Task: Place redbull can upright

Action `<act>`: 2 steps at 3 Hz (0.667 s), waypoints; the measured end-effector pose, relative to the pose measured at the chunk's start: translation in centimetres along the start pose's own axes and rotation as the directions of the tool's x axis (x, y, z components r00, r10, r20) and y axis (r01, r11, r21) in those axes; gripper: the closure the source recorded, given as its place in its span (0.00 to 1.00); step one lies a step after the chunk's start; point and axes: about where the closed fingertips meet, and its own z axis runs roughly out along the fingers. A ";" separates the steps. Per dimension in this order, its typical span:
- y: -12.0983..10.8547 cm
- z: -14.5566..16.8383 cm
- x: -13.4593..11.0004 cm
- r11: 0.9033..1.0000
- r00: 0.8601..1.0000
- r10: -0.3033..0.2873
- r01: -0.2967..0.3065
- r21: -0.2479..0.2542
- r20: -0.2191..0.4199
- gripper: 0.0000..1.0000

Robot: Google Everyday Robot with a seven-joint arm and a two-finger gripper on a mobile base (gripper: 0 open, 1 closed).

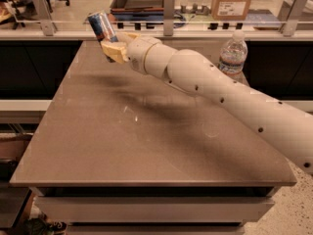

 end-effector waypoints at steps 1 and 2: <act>-0.1 -0.5 1.8 1.000 0.997 -0.001 0.002 0.021 -0.075 1.00; -0.1 -0.7 3.1 1.000 0.993 0.004 -0.001 0.027 -0.117 1.00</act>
Offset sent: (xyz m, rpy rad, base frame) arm -0.0011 -0.0139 -0.0463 -0.1178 0.1149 -0.0553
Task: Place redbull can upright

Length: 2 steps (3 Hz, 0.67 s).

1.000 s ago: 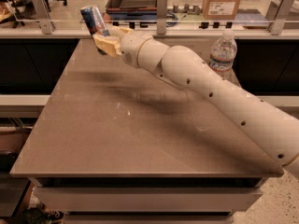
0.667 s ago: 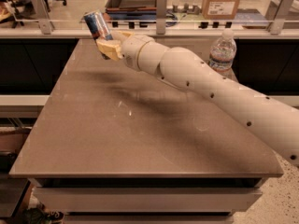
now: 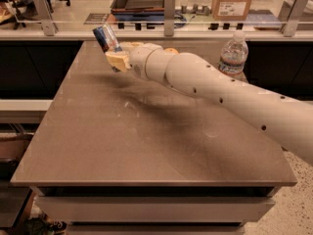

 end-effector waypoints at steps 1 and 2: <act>0.1 -0.1 0.9 1.000 1.000 0.009 -0.009 0.002 -0.018 1.00; 0.2 0.1 1.6 1.000 1.000 0.028 -0.028 -0.001 -0.007 1.00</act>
Offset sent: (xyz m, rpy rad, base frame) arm -0.0008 0.0000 -0.0250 0.0460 0.0351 -0.0004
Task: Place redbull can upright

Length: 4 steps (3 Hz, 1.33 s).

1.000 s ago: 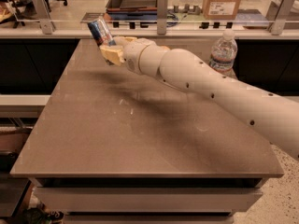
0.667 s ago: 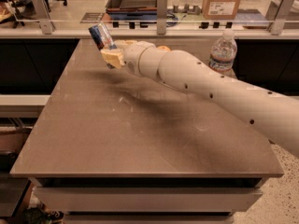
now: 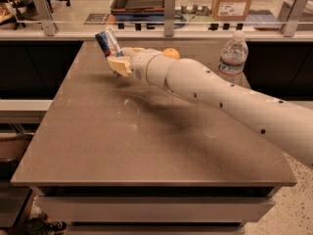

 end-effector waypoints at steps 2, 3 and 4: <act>0.7 0.5 1.0 0.999 0.999 0.034 -0.033 -0.014 0.022 1.00; 0.9 0.7 1.4 0.999 0.998 0.048 -0.048 -0.014 0.033 1.00; 1.2 1.1 1.6 0.998 0.996 0.064 -0.063 -0.022 0.056 1.00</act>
Offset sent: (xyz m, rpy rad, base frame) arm -0.0019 0.0067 -0.0183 0.0552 0.0201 0.0126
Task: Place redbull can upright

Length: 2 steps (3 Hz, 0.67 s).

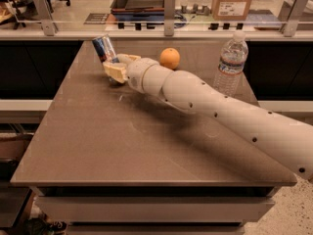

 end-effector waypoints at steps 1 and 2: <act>0.1 0.1 0.2 1.000 1.000 0.009 -0.009 -0.001 0.013 1.00; 0.2 0.2 0.3 1.000 1.000 0.013 -0.013 -0.002 0.019 1.00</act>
Offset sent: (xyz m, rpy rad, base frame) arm 0.0008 -0.0015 -0.0047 0.0327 -0.0042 -0.0048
